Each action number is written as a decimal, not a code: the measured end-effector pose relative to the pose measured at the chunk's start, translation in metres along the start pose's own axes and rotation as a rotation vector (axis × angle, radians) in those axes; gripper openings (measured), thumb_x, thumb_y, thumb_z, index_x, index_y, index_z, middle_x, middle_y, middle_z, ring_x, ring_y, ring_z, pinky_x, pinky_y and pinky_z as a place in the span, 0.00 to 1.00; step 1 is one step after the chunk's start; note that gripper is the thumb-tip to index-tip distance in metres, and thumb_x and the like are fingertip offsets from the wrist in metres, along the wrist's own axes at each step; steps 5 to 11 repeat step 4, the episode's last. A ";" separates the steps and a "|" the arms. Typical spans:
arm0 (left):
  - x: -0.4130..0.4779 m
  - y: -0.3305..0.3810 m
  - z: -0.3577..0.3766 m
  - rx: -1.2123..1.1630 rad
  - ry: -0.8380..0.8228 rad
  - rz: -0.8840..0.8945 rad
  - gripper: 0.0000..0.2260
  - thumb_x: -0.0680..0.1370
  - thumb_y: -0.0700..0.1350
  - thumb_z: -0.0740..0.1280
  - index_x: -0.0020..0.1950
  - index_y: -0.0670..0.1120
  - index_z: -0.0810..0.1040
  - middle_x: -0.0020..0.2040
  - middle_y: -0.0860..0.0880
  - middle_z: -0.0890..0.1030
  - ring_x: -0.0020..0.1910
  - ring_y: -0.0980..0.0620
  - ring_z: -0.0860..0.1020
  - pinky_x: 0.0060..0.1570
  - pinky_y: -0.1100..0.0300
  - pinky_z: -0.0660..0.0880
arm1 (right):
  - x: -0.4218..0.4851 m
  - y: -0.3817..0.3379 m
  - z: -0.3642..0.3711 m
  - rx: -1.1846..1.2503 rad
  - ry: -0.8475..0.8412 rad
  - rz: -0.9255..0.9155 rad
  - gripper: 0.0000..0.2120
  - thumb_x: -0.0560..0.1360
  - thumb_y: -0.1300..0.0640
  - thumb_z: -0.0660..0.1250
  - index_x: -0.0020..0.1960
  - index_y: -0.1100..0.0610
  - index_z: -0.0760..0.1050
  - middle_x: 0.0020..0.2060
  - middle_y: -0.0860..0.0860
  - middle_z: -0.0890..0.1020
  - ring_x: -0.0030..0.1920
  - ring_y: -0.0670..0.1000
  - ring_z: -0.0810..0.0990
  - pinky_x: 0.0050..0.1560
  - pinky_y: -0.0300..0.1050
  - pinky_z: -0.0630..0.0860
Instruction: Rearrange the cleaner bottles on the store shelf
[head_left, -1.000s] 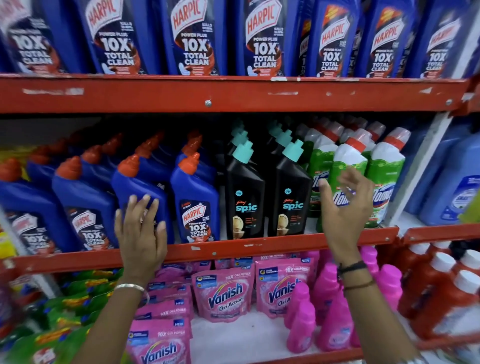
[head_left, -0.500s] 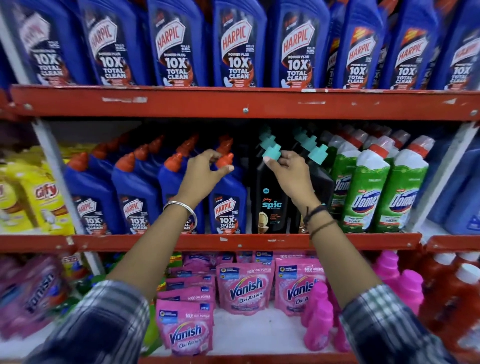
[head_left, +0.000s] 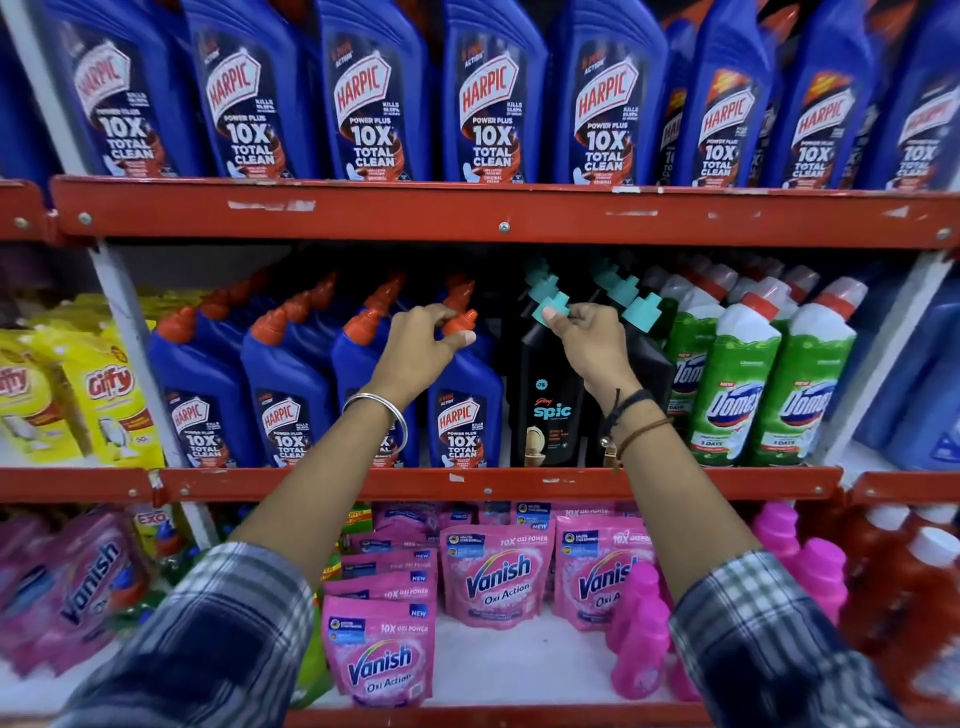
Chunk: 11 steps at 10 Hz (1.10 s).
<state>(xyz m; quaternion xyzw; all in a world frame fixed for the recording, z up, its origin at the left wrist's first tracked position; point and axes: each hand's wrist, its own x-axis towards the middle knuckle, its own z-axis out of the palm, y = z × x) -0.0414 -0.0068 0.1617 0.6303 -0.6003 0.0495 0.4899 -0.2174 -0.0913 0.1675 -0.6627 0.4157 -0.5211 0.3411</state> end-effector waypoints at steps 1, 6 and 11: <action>0.000 0.002 -0.001 0.006 0.001 -0.013 0.14 0.75 0.45 0.72 0.58 0.40 0.80 0.46 0.49 0.82 0.47 0.54 0.77 0.41 0.77 0.67 | 0.000 -0.001 -0.002 -0.017 -0.010 0.007 0.16 0.75 0.48 0.69 0.54 0.59 0.79 0.45 0.50 0.81 0.52 0.50 0.79 0.60 0.50 0.75; -0.015 0.007 -0.009 0.065 -0.004 0.022 0.17 0.76 0.49 0.70 0.61 0.41 0.76 0.57 0.46 0.79 0.58 0.50 0.76 0.53 0.68 0.66 | -0.026 0.001 -0.009 0.003 0.094 -0.091 0.22 0.74 0.45 0.69 0.59 0.60 0.76 0.48 0.50 0.82 0.51 0.48 0.79 0.52 0.42 0.74; -0.015 0.007 -0.009 0.065 -0.004 0.022 0.17 0.76 0.49 0.70 0.61 0.41 0.76 0.57 0.46 0.79 0.58 0.50 0.76 0.53 0.68 0.66 | -0.026 0.001 -0.009 0.003 0.094 -0.091 0.22 0.74 0.45 0.69 0.59 0.60 0.76 0.48 0.50 0.82 0.51 0.48 0.79 0.52 0.42 0.74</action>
